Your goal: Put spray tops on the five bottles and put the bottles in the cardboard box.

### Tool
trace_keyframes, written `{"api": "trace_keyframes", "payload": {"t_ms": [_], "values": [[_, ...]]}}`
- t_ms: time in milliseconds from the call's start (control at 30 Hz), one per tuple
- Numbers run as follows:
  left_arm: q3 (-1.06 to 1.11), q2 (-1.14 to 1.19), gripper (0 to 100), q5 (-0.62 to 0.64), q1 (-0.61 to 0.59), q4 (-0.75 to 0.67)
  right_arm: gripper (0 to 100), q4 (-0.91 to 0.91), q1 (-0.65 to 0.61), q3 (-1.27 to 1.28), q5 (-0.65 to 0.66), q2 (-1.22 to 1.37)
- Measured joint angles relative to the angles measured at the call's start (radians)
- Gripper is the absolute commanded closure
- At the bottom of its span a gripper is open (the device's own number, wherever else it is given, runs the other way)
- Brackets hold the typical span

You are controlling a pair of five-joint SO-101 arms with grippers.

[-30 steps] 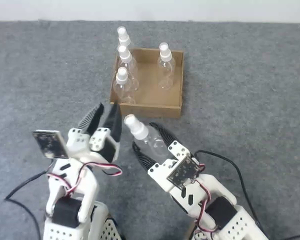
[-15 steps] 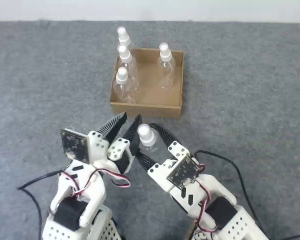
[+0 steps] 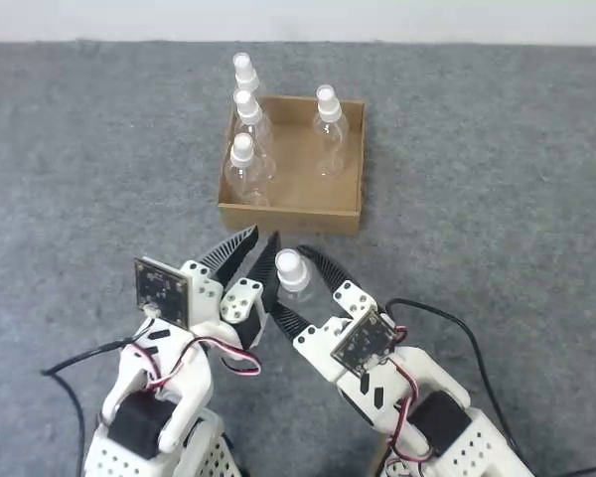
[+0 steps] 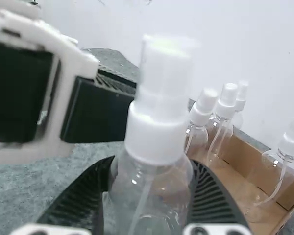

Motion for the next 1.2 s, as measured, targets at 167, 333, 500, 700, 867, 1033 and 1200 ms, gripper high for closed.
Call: {"api": "trace_keyframes", "payload": {"t_ms": [167, 333, 500, 700, 867, 1033, 1200], "values": [[-0.006, 0.000, 92, -0.009, 0.046, 0.034, 92.0, 0.006, 0.000, 0.000, 0.000, 0.000], [-0.058, 0.000, 92, -0.068, 0.074, 0.133, 92.0, 0.015, 0.000, 0.000, 0.000, 0.000], [-0.064, 0.000, 92, -0.075, 0.074, 0.141, 92.0, 0.015, 0.000, 0.000, 0.000, 0.000], [-0.069, 0.000, 92, -0.080, 0.023, 0.143, 92.0, 0.015, -0.003, 0.000, 0.000, 0.000], [-0.069, 0.000, 92, -0.083, -0.094, 0.130, 92.0, 0.015, -0.002, 0.000, 0.000, 0.000], [-0.069, 0.000, 92, -0.081, -0.206, 0.130, 92.0, 0.015, -0.002, 0.000, 0.000, 0.000], [-0.069, 0.000, 92, -0.084, -0.299, 0.130, 92.0, 0.015, -0.002, 0.000, 0.000, 0.000]]}}
